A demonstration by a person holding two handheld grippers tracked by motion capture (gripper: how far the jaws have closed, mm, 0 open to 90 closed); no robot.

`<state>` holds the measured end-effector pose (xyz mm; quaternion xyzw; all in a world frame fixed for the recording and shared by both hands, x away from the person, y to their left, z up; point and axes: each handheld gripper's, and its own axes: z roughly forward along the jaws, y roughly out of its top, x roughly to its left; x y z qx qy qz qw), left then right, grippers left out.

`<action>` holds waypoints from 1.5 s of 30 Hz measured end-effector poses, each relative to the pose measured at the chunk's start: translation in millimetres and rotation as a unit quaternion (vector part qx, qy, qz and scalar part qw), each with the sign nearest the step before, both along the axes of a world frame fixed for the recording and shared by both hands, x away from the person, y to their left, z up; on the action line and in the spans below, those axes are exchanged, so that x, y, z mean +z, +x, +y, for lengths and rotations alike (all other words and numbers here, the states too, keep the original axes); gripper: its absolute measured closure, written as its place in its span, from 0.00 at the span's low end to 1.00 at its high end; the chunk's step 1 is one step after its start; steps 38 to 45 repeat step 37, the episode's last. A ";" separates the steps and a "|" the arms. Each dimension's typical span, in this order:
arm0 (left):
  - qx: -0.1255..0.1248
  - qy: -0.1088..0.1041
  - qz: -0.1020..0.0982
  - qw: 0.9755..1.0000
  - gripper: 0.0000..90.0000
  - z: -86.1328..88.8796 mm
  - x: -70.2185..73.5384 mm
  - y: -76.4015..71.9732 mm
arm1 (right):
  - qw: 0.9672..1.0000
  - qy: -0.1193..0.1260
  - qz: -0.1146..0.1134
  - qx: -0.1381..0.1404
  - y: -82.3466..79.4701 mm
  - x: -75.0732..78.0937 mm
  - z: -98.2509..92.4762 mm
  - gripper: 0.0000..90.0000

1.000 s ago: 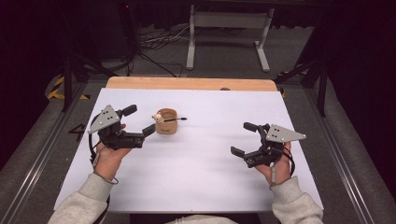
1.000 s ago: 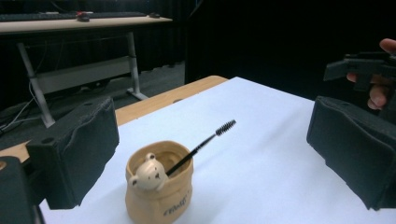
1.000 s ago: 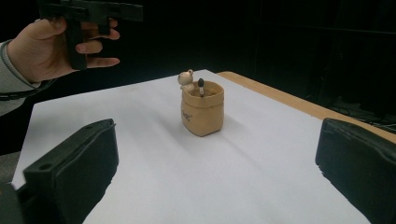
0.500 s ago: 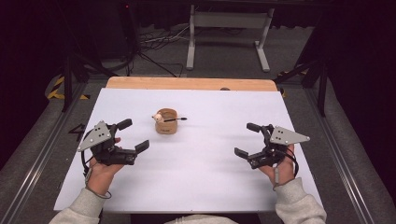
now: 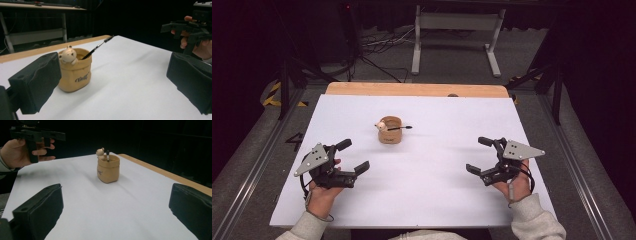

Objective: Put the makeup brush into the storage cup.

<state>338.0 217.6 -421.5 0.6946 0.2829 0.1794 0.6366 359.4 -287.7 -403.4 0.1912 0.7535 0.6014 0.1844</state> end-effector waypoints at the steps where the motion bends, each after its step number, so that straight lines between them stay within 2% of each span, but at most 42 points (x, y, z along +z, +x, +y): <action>1: 0.001 0.002 0.002 1.000 0.00 0.0 -2.4 -0.3 | 1.000 0.000 0.000 0.001 -0.4 -1.2 -0.4 0.00; 8: 0.012 0.004 0.006 1.000 0.00 1.9 -14.0 -1.1 | 1.000 -0.002 -0.002 -0.009 -3.0 -8.4 -3.9 0.00; 13: 0.013 0.014 0.012 1.000 0.00 1.6 -21.9 0.4 | 1.000 -0.001 -0.005 -0.018 -3.0 -13.7 -6.1 0.00; 16: 0.013 0.012 0.017 1.000 0.00 1.4 -24.5 1.5 | 1.000 0.000 -0.005 -0.022 -3.0 -17.3 -7.5 0.00; 19: 0.014 0.023 0.015 1.000 0.00 0.3 -25.3 2.3 | 1.000 0.006 -0.005 -0.029 -3.8 -19.7 -8.4 0.00; 25: 0.026 0.018 0.026 0.999 0.01 2.3 -27.6 5.3 | 0.999 0.011 0.003 -0.035 -4.7 -29.5 -9.2 0.00; 28: 0.031 0.010 0.025 0.999 0.01 3.7 -27.8 5.5 | 0.999 0.011 0.000 -0.035 -5.4 -29.5 -7.3 0.00; 34: 0.032 0.021 0.022 0.999 0.01 3.1 -27.2 4.9 | 0.999 0.013 0.000 -0.031 -5.8 -29.9 -5.8 0.00; 36: 0.034 0.021 0.028 0.999 0.01 2.1 -27.1 5.2 | 0.999 0.010 -0.003 -0.032 -5.9 -29.8 -5.3 0.00; 45: 0.034 0.021 0.028 0.999 0.01 2.1 -27.1 5.2 | 0.999 0.010 -0.003 -0.032 -5.9 -29.8 -5.3 0.00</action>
